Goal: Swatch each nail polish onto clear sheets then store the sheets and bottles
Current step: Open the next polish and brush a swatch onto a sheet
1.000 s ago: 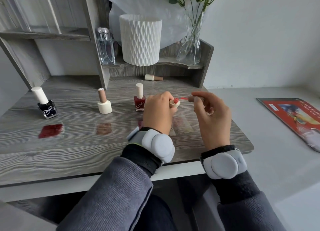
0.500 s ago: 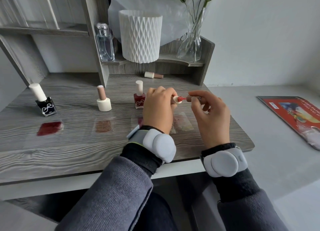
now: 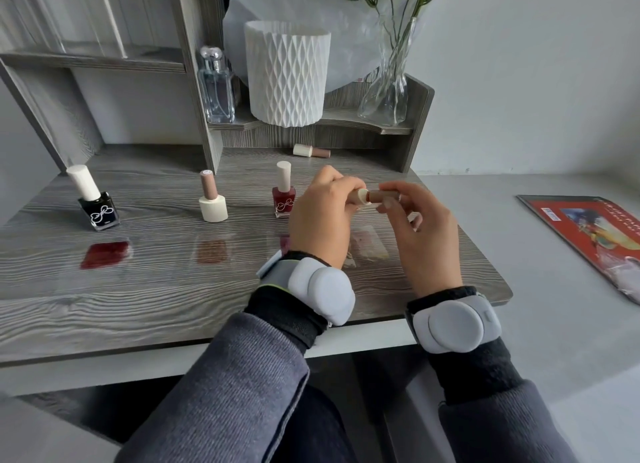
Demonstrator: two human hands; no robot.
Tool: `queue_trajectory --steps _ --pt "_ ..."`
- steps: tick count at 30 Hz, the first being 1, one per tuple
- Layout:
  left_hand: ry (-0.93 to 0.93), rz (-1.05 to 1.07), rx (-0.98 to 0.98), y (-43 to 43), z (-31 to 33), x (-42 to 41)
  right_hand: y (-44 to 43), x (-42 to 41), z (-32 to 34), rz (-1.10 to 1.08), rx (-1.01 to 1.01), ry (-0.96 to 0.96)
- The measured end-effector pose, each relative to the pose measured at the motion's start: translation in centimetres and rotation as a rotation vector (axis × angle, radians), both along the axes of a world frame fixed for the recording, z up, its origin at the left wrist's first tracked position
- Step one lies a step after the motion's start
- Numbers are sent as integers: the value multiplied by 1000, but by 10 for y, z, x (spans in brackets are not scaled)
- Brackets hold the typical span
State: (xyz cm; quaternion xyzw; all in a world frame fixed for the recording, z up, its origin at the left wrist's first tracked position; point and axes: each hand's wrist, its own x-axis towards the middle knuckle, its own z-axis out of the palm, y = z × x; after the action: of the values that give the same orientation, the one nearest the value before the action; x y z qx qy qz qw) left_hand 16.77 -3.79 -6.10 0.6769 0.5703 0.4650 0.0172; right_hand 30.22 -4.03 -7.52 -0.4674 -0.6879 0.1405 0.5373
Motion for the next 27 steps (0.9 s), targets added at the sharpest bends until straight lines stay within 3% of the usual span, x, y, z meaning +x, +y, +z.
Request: queue_trajectory --steps 7,15,19,27 --pt "69 -2 -50 -4 0 -1 -1 -2 4 24 -47 -40" --pt "111 -40 106 -7 3 5 -5 2 8 -145 -158 37" --pt "91 -23 87 -4 1 3 -4 2 7 -139 -170 25" --pt "23 33 -40 5 -7 -2 -11 -2 15 -74 -85 252"
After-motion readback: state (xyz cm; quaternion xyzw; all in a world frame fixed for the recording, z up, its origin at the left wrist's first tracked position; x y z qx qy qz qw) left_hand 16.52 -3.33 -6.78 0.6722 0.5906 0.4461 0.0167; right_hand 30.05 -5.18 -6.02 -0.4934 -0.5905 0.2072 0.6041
